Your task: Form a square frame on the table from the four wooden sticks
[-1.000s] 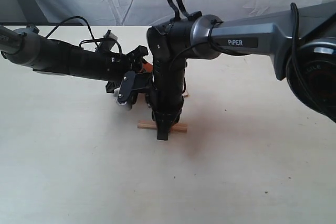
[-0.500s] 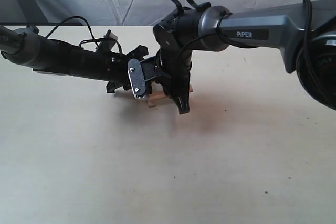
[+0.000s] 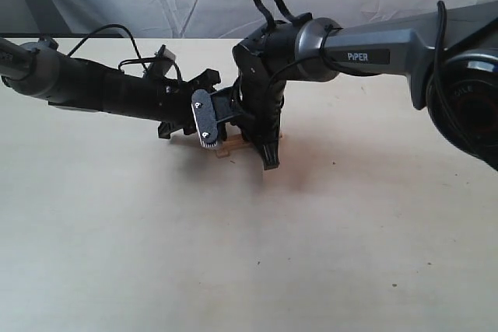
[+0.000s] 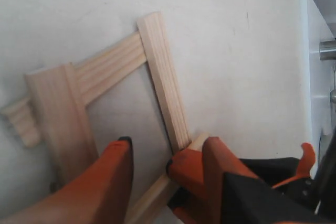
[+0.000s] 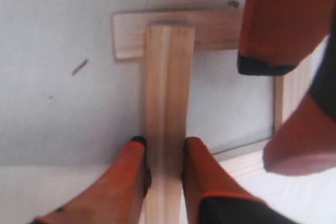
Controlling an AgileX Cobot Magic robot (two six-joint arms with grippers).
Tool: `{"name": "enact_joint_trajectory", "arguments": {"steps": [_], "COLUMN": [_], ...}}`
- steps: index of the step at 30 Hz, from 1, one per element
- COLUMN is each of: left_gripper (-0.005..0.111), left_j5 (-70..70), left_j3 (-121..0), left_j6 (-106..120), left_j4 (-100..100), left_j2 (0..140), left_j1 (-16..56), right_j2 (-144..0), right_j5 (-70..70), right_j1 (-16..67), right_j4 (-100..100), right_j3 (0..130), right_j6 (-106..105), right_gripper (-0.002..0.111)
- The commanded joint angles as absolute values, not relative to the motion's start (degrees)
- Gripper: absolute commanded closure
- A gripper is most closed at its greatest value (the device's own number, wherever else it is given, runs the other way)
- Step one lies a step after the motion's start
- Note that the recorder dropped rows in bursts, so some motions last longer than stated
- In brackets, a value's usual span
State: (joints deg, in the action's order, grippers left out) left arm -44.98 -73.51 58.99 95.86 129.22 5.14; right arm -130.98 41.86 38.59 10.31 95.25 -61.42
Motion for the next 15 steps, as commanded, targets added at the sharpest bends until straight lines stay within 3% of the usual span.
{"name": "enact_joint_trajectory", "arguments": {"steps": [1, 15], "left_gripper": [0.064, 0.064], "left_j5": [-45.6, -45.6], "left_j3": [-73.6, -73.6], "left_j6": [58.9, 58.9], "left_j4": [95.9, 95.9], "left_j2": [129.4, 129.4], "left_j1": [5.2, 5.2], "right_j2": [-131.6, -129.6], "right_j5": [42.0, 41.6], "right_j1": [38.3, 38.3], "right_j4": [9.9, 8.3], "right_j3": [95.1, 95.1], "right_j6": [-61.9, -63.5], "right_gripper": [0.108, 0.106]}}
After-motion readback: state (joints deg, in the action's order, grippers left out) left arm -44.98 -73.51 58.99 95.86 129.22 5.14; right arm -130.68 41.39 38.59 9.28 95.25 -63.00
